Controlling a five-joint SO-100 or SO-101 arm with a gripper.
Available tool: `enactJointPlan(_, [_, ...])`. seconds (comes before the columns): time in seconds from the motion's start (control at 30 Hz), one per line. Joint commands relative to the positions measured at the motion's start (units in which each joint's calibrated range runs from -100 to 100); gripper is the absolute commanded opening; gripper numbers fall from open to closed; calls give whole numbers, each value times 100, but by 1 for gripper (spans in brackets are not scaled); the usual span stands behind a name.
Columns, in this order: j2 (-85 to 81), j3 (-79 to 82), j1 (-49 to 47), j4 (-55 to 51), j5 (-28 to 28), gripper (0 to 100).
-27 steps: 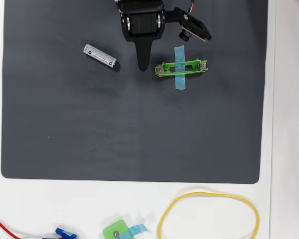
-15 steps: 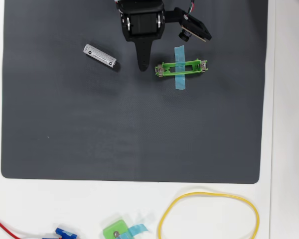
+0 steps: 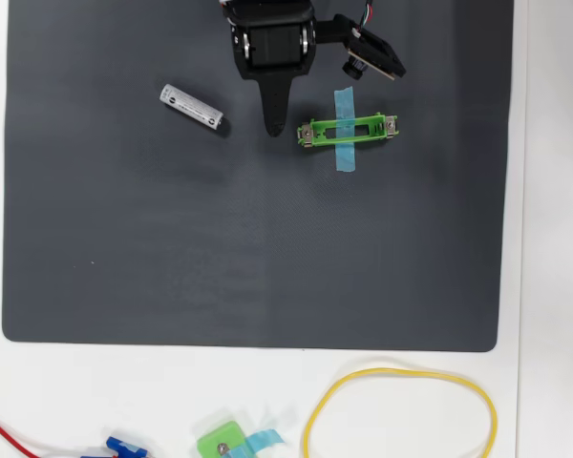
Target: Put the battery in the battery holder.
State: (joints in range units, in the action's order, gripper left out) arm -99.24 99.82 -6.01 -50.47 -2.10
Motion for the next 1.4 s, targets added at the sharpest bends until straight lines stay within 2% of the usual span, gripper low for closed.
enactJointPlan(0.0, [-25,18,56,-23,-9,0])
enactJointPlan(1.2, [-25,18,118,-23,27,0])
enactJointPlan(1.3, [-25,-211,388,-154,27,0])
enactJointPlan(1.37, [0,-969,658,-573,33,0])
